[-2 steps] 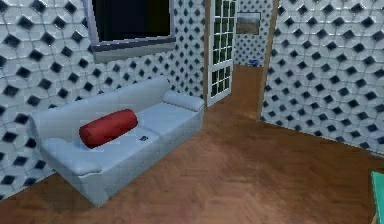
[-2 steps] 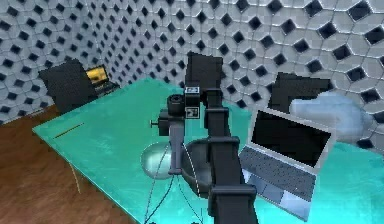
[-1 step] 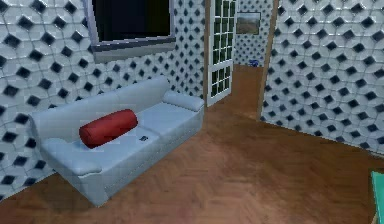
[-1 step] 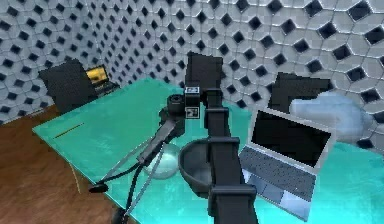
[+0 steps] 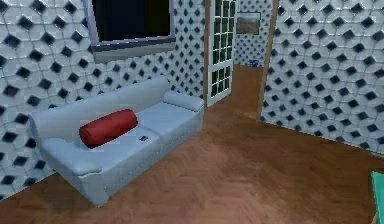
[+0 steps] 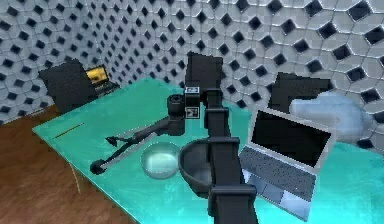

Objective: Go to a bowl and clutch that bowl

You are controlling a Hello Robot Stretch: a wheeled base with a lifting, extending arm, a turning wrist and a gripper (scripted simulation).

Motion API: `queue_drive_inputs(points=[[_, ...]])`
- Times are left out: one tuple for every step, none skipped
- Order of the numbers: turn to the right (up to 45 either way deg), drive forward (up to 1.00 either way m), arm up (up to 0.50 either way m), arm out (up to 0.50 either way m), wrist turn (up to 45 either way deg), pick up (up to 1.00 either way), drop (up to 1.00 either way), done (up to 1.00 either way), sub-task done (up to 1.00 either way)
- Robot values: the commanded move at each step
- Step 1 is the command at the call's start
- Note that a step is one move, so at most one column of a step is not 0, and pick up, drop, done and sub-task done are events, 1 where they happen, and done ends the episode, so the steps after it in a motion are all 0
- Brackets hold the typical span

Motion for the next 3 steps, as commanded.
queue_drive_inputs(points=[[0.0,0.0,0.0,0.0,45.0,0.0,0.0,0.0,0.0],[0.0,0.0,0.0,0.0,6.0,0.0,0.0,0.0,0.0],[0.0,0.0,-0.3,0.0,0.0,0.0,0.0,0.0,0.0]])
